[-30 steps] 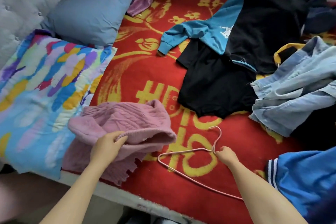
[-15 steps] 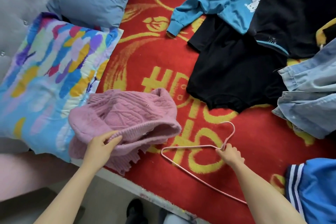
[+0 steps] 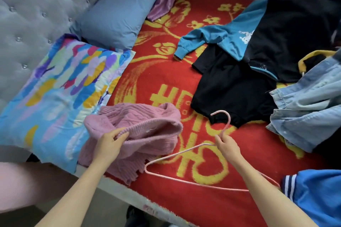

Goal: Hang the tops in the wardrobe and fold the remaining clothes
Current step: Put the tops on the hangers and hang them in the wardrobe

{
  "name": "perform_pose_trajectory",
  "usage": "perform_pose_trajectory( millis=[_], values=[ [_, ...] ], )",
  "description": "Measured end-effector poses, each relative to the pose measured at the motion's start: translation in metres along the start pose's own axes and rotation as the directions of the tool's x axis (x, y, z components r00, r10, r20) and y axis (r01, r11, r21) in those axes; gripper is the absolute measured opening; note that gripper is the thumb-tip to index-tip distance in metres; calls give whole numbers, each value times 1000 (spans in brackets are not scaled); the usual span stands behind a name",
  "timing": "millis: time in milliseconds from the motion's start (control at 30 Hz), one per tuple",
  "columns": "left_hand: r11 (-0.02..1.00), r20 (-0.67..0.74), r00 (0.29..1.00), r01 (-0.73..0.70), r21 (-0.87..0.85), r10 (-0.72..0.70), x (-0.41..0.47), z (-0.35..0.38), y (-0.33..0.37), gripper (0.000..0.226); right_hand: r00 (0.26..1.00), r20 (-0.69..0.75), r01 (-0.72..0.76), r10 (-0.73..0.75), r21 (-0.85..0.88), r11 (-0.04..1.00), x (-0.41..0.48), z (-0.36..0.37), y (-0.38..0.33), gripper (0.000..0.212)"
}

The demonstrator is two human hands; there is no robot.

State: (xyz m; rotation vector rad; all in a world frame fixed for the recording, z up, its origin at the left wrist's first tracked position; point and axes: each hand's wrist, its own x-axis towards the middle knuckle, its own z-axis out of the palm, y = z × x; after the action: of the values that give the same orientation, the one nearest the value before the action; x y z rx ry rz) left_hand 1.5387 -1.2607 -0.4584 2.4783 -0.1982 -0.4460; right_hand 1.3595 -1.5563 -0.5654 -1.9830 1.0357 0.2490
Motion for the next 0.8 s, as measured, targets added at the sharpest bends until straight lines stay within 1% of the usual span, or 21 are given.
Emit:
perform_pose_trajectory(
  millis=[33,100,167,200,233,267,300,333,400,433,467,500,567,600,667,700,733,767,800],
  values=[
    [1000,-2,1000,-24,14,24,3,-5,3,21,994,-75,84,-84,-2,996,-7,-15,-18,34],
    [994,-9,994,-104,15,105,8,-17,3,19,943,-227,264,-243,64,962,-26,-41,-54,41],
    [984,-29,984,-177,27,177,14,-28,7,20,841,-424,408,-335,92,908,-41,-59,-86,47],
    [976,-46,975,-218,27,219,16,-40,12,20,742,-546,478,-389,23,878,-52,-68,-107,48],
    [964,-55,962,-266,24,267,19,-44,13,20,611,-647,522,-456,-103,847,-59,-73,-121,48],
    [954,-60,952,-301,21,301,20,-57,17,20,456,-720,542,-523,-241,805,-70,-78,-140,50],
    [944,-60,942,-329,15,330,24,-63,17,20,323,-749,534,-579,-360,765,-77,-80,-154,55],
    [938,-55,937,-346,1,346,25,-75,19,20,219,-757,530,-615,-437,726,-86,-80,-170,61],
    [916,-40,916,-400,-28,399,31,-90,23,19,49,-747,535,-663,-540,649,-95,-77,-194,63],
    [902,-31,903,-430,-32,429,33,-97,26,19,-22,-736,528,-676,-583,617,-99,-75,-203,63],
    [886,-34,886,-464,-26,463,32,-105,31,19,-76,-723,534,-686,-611,584,-104,-72,-216,63],
    [863,-49,863,-504,-24,503,32,-112,35,19,-123,-710,548,-694,-631,548,-109,-69,-228,62],
    [815,-75,813,-579,-11,577,24,-127,51,27,-185,-693,583,-697,-648,490,-119,-63,-251,62],
    [785,-104,782,-619,-16,614,20,-135,59,29,-210,-694,590,-689,-652,476,-126,-60,-264,62],
    [719,-176,709,-695,-12,683,8,-148,81,21,-254,-715,589,-652,-649,482,-134,-56,-284,62],
    [689,-209,673,-725,1,709,1,-153,95,18,-258,-739,586,-622,-632,508,-136,-55,-291,61],
    [661,-242,639,-750,14,730,-9,-158,111,18,-246,-776,589,-581,-596,546,-138,-54,-299,60],
    [643,-272,614,-765,24,741,-18,-161,126,21,-215,-828,603,-518,-530,597,-139,-53,-304,56],
    [632,-296,592,-773,52,749,-28,-166,143,25,-160,-885,632,-438,-433,643,-141,-56,-311,52]
  ],
)
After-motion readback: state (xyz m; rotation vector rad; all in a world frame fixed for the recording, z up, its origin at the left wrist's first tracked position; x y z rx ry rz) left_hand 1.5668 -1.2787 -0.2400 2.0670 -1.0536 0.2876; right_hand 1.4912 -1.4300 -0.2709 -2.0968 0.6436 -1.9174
